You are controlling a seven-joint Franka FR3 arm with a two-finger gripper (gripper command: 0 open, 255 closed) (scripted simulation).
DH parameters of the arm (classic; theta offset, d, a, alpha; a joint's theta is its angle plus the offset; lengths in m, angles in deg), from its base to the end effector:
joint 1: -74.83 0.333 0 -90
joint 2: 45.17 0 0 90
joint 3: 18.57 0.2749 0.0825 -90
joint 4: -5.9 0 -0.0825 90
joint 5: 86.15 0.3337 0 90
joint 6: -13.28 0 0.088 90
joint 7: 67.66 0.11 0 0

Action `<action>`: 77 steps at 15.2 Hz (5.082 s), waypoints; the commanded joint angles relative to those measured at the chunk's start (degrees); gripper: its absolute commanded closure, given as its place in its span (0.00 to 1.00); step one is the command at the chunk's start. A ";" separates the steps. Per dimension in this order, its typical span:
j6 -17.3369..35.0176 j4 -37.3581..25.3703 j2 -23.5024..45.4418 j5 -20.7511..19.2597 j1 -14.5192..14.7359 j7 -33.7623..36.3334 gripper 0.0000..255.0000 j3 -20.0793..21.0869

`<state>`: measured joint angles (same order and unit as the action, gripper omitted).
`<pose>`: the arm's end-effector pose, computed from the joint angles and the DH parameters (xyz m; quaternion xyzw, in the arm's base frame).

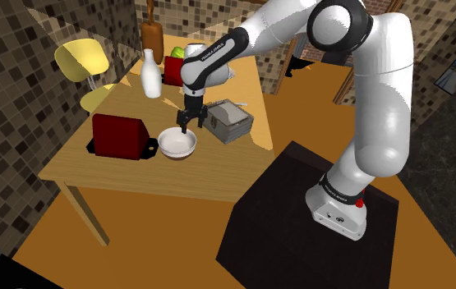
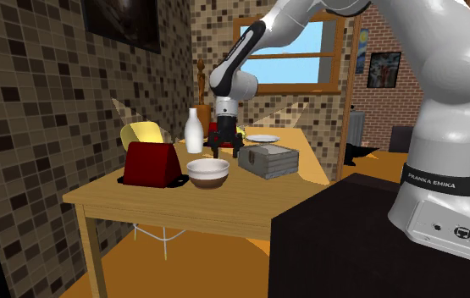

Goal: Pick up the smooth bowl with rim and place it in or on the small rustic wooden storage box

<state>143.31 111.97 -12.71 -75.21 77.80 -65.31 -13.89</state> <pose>0.5658 0.0796 0.2050 -0.9928 0.0253 0.0815 0.0837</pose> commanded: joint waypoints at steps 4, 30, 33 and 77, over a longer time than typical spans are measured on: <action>2.58 -0.71 3.21 0.18 0.43 0.07 0.00 0.17; 1.07 0.01 0.91 0.14 0.57 0.58 1.00 0.22; -0.50 0.10 -0.77 0.06 0.54 0.88 1.00 0.20; -19.60 -2.78 -13.38 -2.15 -15.62 -20.32 1.00 -9.19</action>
<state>124.85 111.49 -27.40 -77.26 63.15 -84.27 -22.56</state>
